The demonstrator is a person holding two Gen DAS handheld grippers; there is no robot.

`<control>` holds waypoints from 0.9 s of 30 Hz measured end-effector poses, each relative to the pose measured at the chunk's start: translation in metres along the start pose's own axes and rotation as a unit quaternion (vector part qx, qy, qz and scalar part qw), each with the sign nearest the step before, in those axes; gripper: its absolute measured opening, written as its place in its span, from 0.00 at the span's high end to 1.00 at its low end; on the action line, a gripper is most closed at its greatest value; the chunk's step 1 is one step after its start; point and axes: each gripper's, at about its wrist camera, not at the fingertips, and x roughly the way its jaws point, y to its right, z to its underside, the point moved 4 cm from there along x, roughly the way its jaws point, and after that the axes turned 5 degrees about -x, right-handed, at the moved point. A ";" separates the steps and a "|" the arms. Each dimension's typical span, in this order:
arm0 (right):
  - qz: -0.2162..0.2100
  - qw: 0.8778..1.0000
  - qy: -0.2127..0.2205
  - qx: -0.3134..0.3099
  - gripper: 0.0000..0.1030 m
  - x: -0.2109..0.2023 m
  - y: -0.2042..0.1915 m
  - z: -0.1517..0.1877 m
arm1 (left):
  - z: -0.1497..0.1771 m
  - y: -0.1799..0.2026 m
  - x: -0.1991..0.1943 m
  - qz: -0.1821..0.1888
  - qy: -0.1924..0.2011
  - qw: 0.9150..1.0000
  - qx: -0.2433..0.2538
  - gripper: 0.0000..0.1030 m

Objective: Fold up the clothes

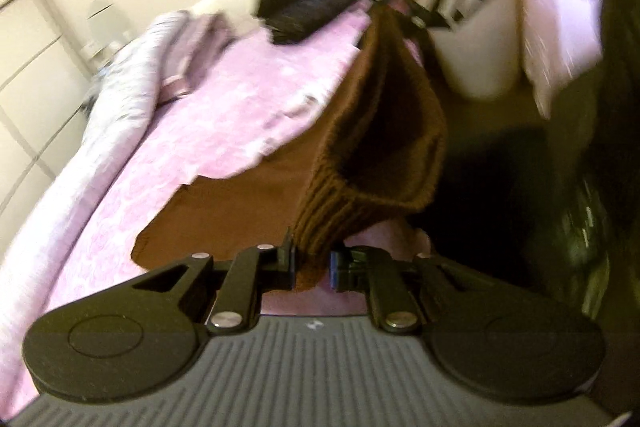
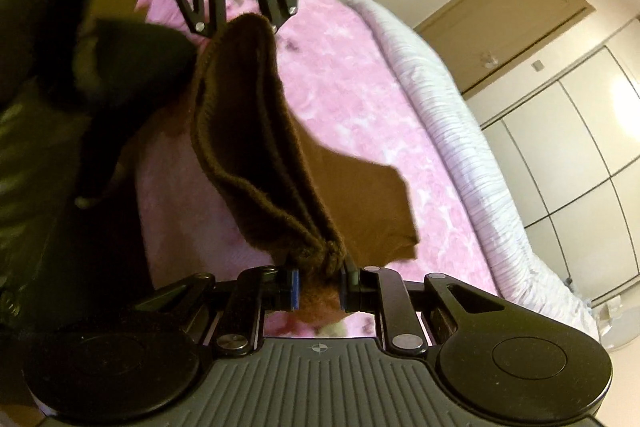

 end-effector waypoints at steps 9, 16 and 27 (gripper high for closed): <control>0.005 0.993 0.038 0.112 0.84 0.075 0.150 0.008 | -0.053 -0.168 0.058 -0.019 0.007 0.989 -0.144 0.88; -0.047 0.976 0.003 0.214 0.84 0.212 0.219 0.060 | -0.025 -0.264 0.169 -0.005 -0.052 0.963 -0.264 0.88; -0.121 0.872 -0.044 0.473 0.67 0.323 0.231 0.138 | 0.054 -0.296 0.247 0.023 -0.092 0.904 -0.417 0.80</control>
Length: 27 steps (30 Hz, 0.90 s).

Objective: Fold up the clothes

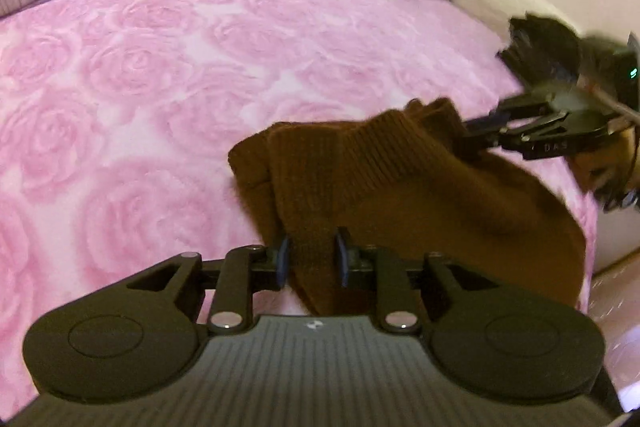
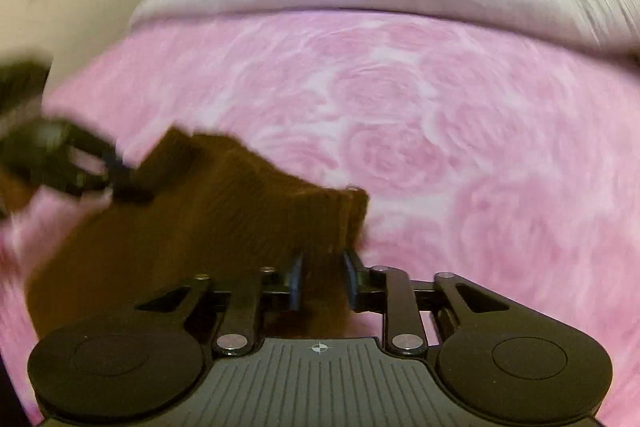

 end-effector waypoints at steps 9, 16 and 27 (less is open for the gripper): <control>-0.024 0.991 0.081 0.099 0.92 -0.008 0.020 -0.016 | -0.006 -0.009 0.000 0.013 0.039 0.999 -0.026 0.88; -0.013 0.989 0.056 0.139 0.92 0.017 0.037 -0.012 | -0.005 -0.022 0.000 0.016 0.048 0.997 -0.063 0.82; -0.036 0.977 0.045 0.207 0.46 0.017 0.041 0.009 | -0.007 -0.041 0.005 0.021 0.059 0.991 -0.115 0.76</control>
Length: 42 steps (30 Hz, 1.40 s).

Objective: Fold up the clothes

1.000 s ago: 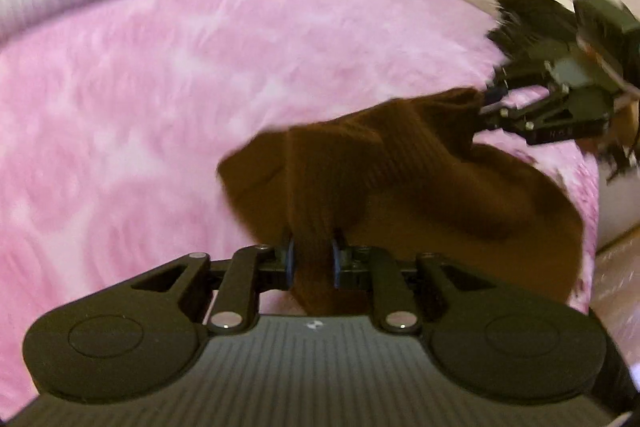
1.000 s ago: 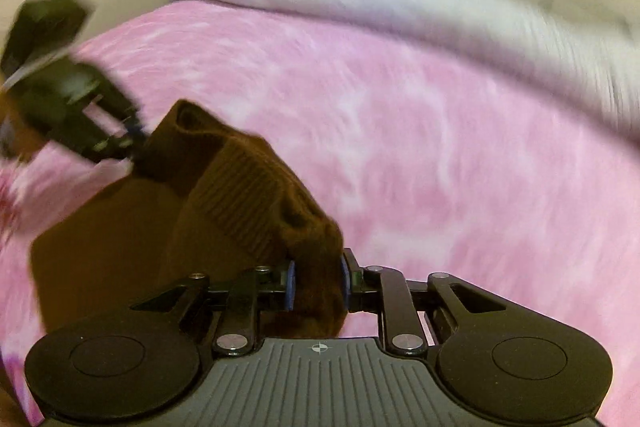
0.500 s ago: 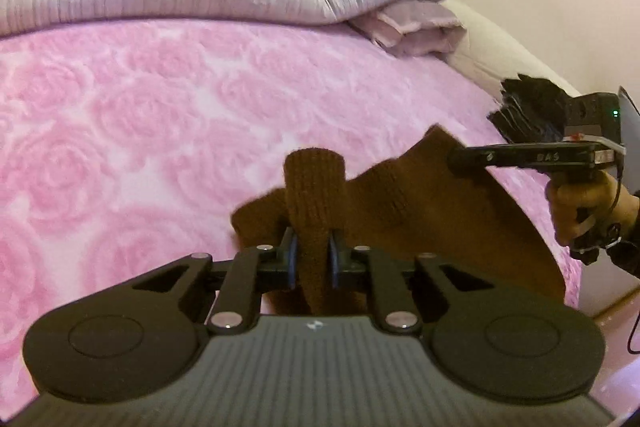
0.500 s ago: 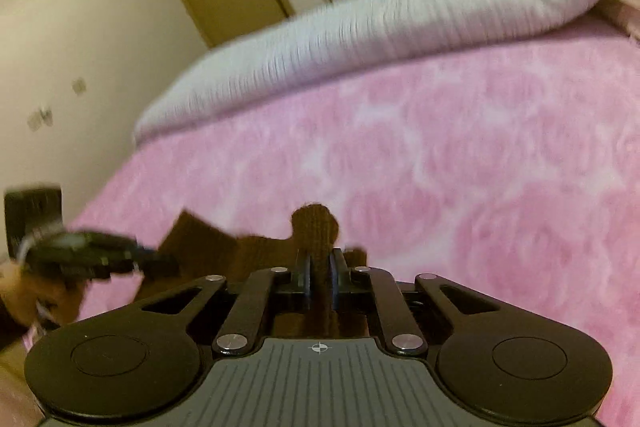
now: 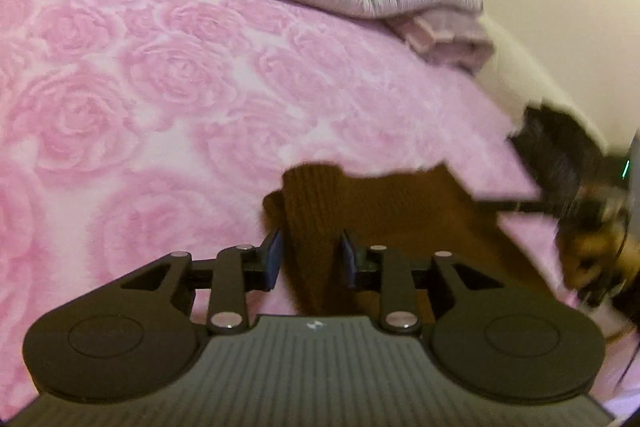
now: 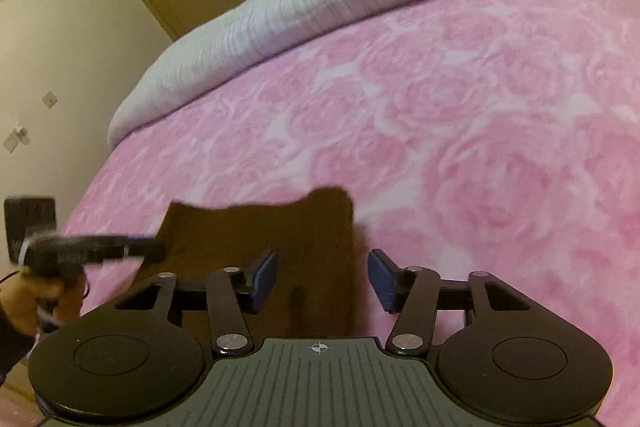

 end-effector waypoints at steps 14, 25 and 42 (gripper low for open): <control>-0.010 1.000 -0.004 0.017 0.85 0.021 0.017 -0.004 | -0.015 -0.014 0.030 0.002 0.000 0.999 -0.039 0.83; 0.115 0.984 0.036 -0.129 0.61 -0.066 -0.053 0.027 | 0.017 0.031 -0.061 -0.084 0.038 0.993 0.077 0.76; 0.096 0.982 0.051 -0.152 0.60 -0.088 -0.119 0.163 | 0.145 0.089 -0.069 -0.064 0.001 0.987 0.146 0.64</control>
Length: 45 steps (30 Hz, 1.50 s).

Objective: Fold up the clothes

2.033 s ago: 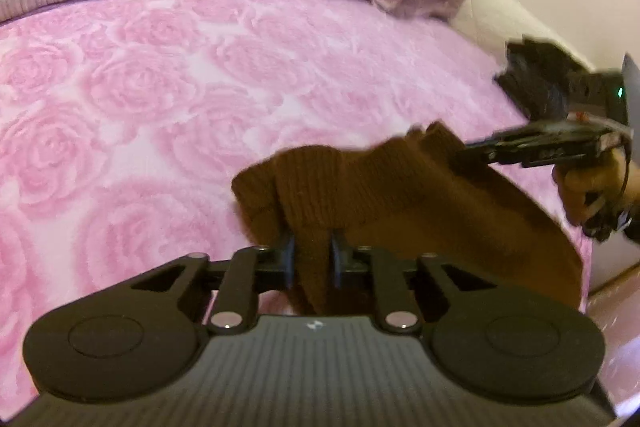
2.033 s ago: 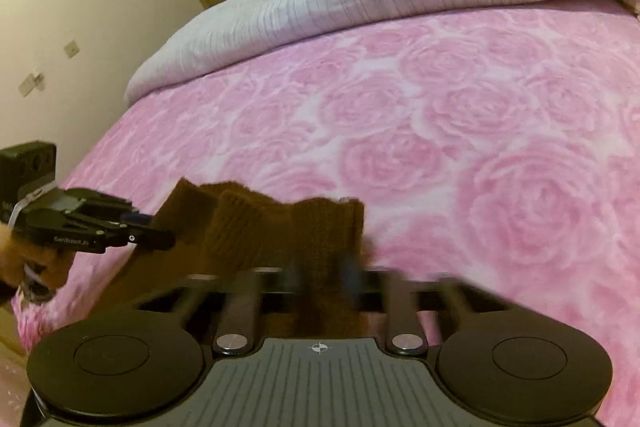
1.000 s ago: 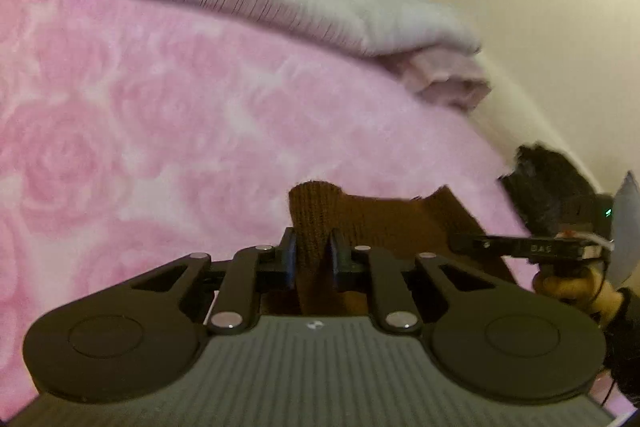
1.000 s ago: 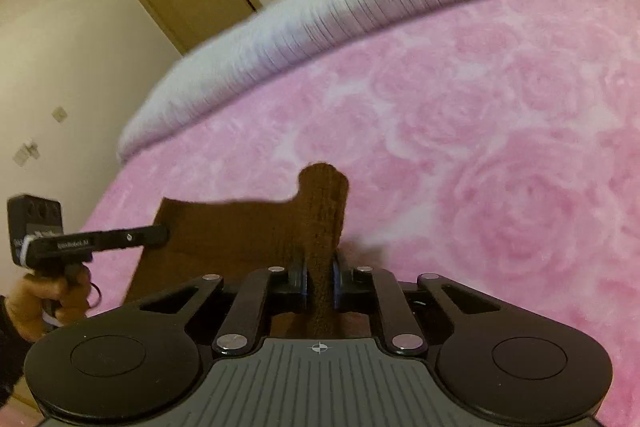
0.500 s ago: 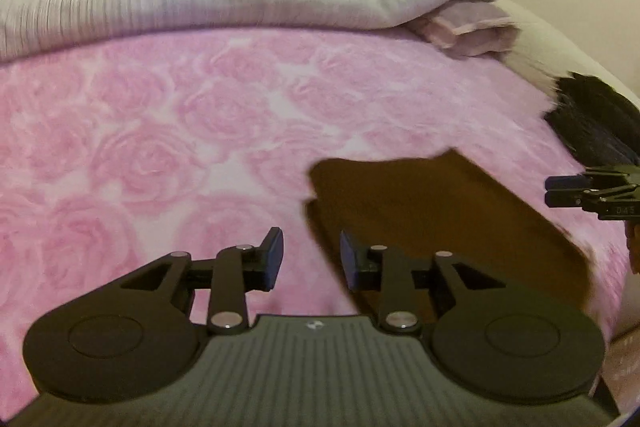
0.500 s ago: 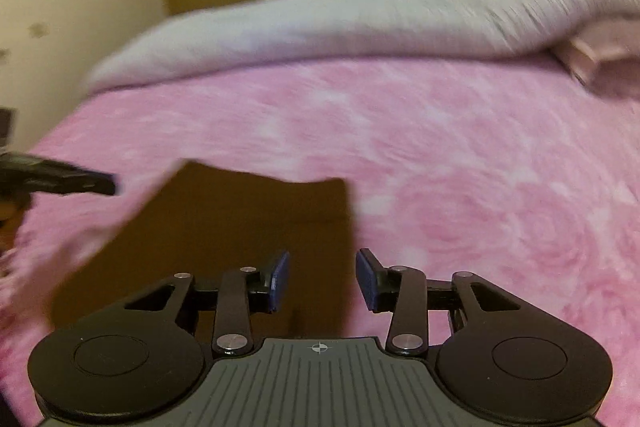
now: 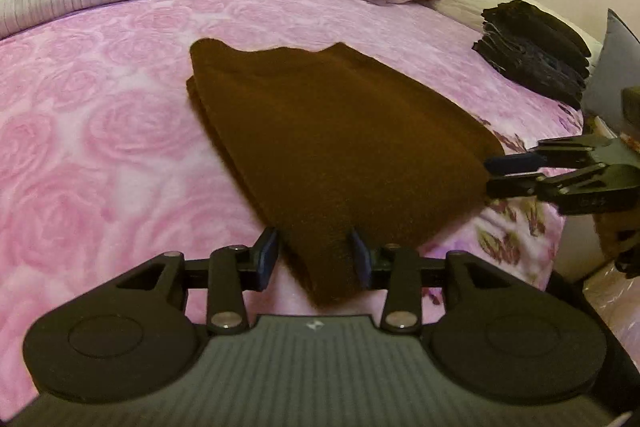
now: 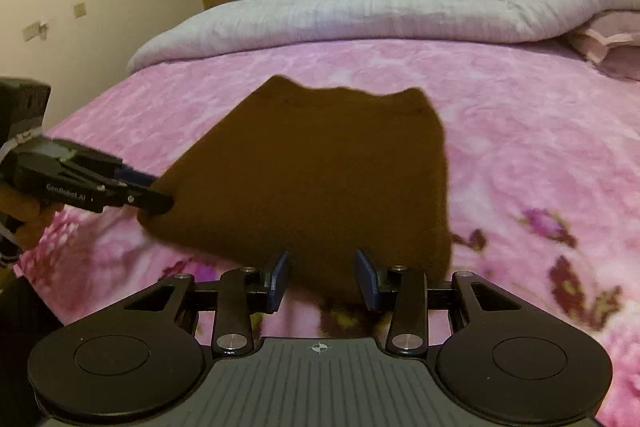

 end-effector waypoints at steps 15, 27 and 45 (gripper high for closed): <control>0.023 0.999 -0.013 0.036 0.60 -0.002 0.008 0.014 | 0.006 0.011 -0.002 -0.033 0.004 0.999 0.007 0.65; 0.084 0.994 -0.060 0.037 0.57 -0.005 -0.016 0.016 | 0.007 0.015 -0.006 -0.041 0.011 0.999 0.020 0.64; 0.086 0.874 -0.016 -0.478 0.73 0.074 -0.146 0.011 | 0.010 -0.017 -0.031 -0.183 0.042 0.933 0.308 0.31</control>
